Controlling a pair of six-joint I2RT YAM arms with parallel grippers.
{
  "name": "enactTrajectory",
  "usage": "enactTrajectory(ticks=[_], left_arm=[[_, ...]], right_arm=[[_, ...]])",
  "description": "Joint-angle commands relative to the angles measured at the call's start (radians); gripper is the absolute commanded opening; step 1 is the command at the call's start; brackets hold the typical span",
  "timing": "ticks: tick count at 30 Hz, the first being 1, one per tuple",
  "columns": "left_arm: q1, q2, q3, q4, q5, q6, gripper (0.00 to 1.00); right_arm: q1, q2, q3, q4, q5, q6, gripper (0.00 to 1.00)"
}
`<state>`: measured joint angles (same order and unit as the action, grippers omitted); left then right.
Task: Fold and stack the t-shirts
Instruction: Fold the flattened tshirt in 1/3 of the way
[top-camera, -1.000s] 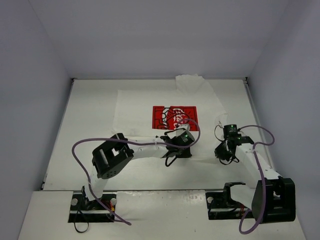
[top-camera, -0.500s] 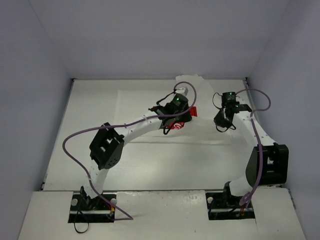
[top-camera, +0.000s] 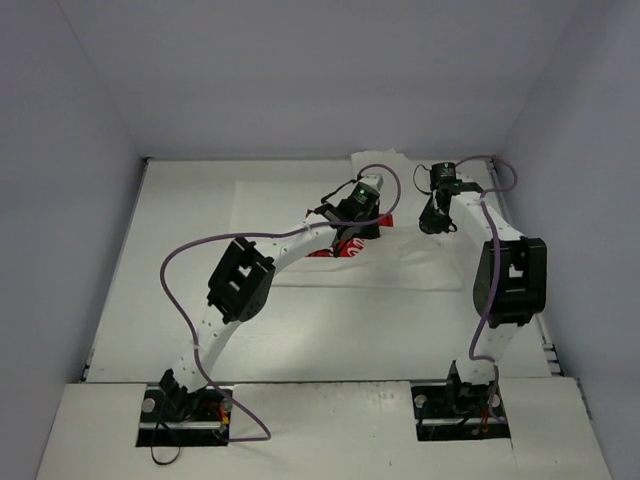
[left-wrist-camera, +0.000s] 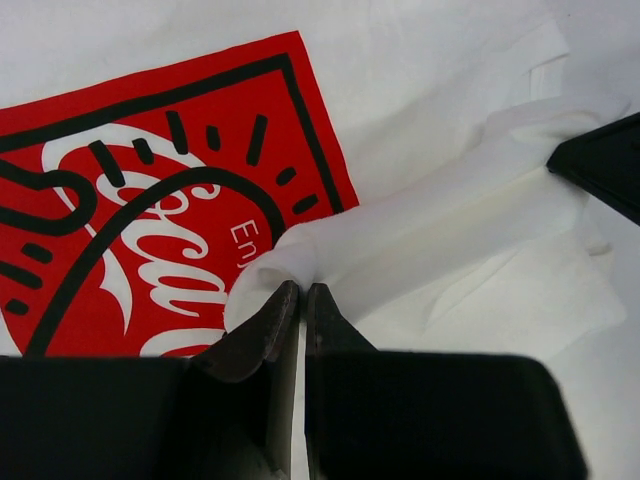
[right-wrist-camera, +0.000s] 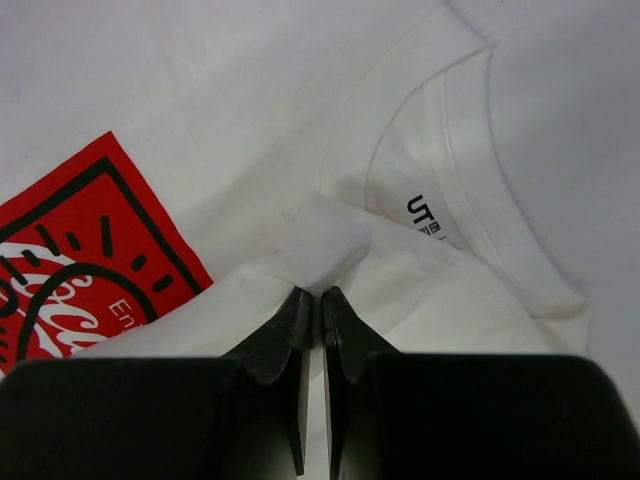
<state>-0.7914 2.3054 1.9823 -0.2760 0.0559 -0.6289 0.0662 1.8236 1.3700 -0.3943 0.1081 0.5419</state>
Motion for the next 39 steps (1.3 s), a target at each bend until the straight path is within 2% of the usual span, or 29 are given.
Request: enactTrajectory(ticks=[1, 16, 19, 23, 24, 25, 26, 28, 29, 34, 37, 39], left_arm=[[0.026, -0.041, 0.070, 0.009, -0.036, 0.058, 0.00], [0.044, -0.020, 0.093, 0.044, -0.088, 0.106, 0.00], [0.052, -0.017, 0.099, 0.049, -0.097, 0.112, 0.00], [0.073, -0.017, 0.131, 0.056, -0.098, 0.111, 0.13], [0.075, -0.017, 0.145, 0.054, -0.099, 0.113, 0.21], [0.079, -0.016, 0.160, 0.051, -0.101, 0.120, 0.28], [0.081, -0.016, 0.167, 0.050, -0.102, 0.123, 0.31], [0.089, -0.022, 0.194, 0.037, -0.096, 0.131, 0.46], [0.092, -0.029, 0.203, 0.026, -0.100, 0.135, 0.49], [0.131, -0.188, 0.120, -0.028, -0.140, 0.136, 0.50], [0.172, -0.337, 0.002, -0.132, -0.196, 0.133, 0.50], [0.217, -0.416, -0.087, -0.195, -0.178, 0.109, 0.50]], right_arm=[[-0.008, 0.022, 0.083, 0.017, 0.070, -0.059, 0.00], [-0.002, 0.131, 0.224, 0.029, 0.044, -0.116, 0.00], [-0.002, 0.148, 0.250, 0.032, 0.047, -0.128, 0.03], [-0.002, 0.165, 0.311, 0.034, 0.055, -0.147, 0.17], [-0.002, 0.169, 0.319, 0.034, 0.057, -0.149, 0.27], [-0.001, 0.172, 0.334, 0.034, 0.054, -0.158, 0.31], [-0.001, 0.174, 0.340, 0.034, 0.053, -0.161, 0.32], [-0.002, 0.170, 0.365, 0.035, 0.055, -0.179, 0.40], [-0.001, 0.167, 0.374, 0.035, 0.054, -0.190, 0.41], [0.010, 0.067, 0.411, 0.037, -0.011, -0.301, 0.43], [0.027, -0.002, 0.370, 0.038, -0.090, -0.390, 0.43], [0.036, -0.023, 0.332, 0.038, -0.167, -0.412, 0.40]])
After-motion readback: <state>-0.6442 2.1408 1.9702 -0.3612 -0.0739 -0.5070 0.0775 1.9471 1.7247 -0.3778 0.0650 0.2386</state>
